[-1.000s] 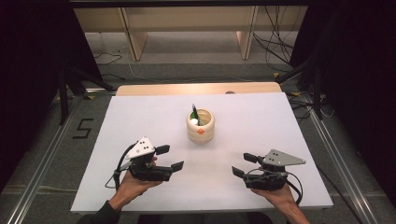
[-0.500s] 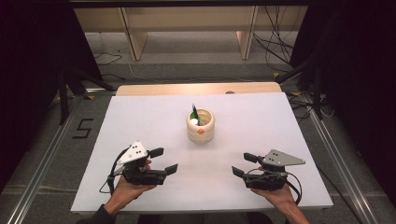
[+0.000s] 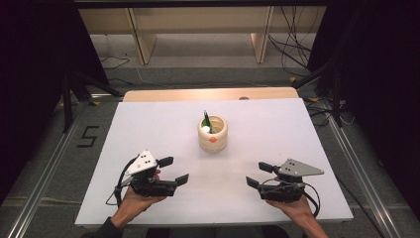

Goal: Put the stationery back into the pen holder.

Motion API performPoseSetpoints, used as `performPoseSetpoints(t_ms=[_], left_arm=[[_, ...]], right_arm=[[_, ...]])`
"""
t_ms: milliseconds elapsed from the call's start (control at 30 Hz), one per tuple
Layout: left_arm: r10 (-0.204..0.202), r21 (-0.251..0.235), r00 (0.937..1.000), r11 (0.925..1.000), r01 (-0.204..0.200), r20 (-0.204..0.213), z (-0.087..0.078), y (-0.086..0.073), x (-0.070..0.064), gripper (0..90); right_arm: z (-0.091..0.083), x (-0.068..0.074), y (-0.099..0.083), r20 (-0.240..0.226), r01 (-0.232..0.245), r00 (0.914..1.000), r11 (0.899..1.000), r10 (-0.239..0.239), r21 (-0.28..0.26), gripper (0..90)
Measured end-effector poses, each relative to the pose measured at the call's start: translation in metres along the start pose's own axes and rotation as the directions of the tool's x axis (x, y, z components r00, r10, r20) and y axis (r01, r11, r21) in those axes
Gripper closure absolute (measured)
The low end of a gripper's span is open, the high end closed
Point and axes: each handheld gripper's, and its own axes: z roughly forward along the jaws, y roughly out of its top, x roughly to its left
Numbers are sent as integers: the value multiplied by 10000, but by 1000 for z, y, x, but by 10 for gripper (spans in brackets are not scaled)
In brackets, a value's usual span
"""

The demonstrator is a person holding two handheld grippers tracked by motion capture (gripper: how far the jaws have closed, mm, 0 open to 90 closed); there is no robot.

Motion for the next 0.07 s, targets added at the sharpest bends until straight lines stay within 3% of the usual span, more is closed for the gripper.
performPoseSetpoints(t_ms=[67], left_arm=[[-20,-16,10000,10000,20,1,0,0,0,175]], right_arm=[[0,0,0,12,10,10000,10000,-10,5,306]])
